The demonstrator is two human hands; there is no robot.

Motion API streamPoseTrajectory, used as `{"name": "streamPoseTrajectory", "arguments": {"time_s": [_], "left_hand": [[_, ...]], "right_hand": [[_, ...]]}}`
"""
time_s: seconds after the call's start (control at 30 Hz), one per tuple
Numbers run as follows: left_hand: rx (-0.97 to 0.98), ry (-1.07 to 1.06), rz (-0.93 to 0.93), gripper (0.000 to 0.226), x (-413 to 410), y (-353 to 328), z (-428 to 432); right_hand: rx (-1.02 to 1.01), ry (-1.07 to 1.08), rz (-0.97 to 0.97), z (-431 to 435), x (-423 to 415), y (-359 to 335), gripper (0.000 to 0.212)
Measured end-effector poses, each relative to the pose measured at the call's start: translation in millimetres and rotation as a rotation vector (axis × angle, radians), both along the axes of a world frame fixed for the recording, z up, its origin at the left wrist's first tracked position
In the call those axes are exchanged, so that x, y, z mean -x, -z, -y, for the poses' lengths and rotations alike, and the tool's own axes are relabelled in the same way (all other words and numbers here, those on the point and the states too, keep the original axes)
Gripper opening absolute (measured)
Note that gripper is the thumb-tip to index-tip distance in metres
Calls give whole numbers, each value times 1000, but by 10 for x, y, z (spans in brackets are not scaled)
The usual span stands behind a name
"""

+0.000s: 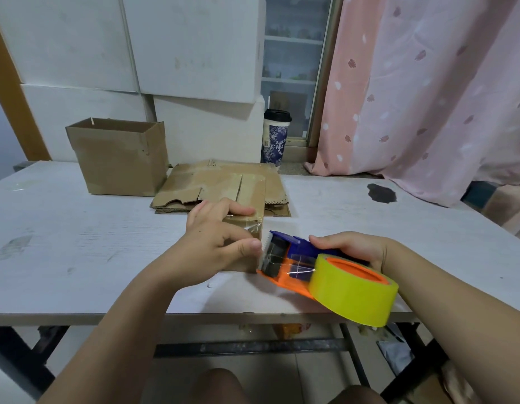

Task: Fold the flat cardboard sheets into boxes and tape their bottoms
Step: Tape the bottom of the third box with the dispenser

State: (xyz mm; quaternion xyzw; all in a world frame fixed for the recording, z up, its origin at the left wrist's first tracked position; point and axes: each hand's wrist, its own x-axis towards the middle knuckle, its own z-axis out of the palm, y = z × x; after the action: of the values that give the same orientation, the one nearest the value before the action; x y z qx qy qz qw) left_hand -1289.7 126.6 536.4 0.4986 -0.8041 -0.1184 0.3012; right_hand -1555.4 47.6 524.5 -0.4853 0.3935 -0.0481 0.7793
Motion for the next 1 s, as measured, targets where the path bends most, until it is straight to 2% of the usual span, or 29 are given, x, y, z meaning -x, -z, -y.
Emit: {"name": "streamPoseTrajectory", "arguments": {"time_s": [0.17,0.23,0.3,0.4,0.5,0.77,0.9,1.0], "left_hand": [[95,-51,23,25,33,63,-37],[109,-42,28,39,31,88,-47],[112,-42,42,49,34,81,-64],[120,-55,69,42,43,53,-99],[128,-70,7,39,28,11,-106],[270,-176,128,62,61,75,-4],[357,-173,62,78,83,100,2],[375,-177,43,74,99,101,-5]], "right_hand": [[47,112,0,47,155,-33,63],[84,177,-16,90,234,-41,50],[145,281,-57,150,296,-38,49],[260,394,-123,228,344,-47,53],[330,400,-227,253,334,-71,44],[429,471,-363,301,227,-96,41],[566,481,-445,307,204,-49,42],[629,493,-485,284,171,-16,40]]}}
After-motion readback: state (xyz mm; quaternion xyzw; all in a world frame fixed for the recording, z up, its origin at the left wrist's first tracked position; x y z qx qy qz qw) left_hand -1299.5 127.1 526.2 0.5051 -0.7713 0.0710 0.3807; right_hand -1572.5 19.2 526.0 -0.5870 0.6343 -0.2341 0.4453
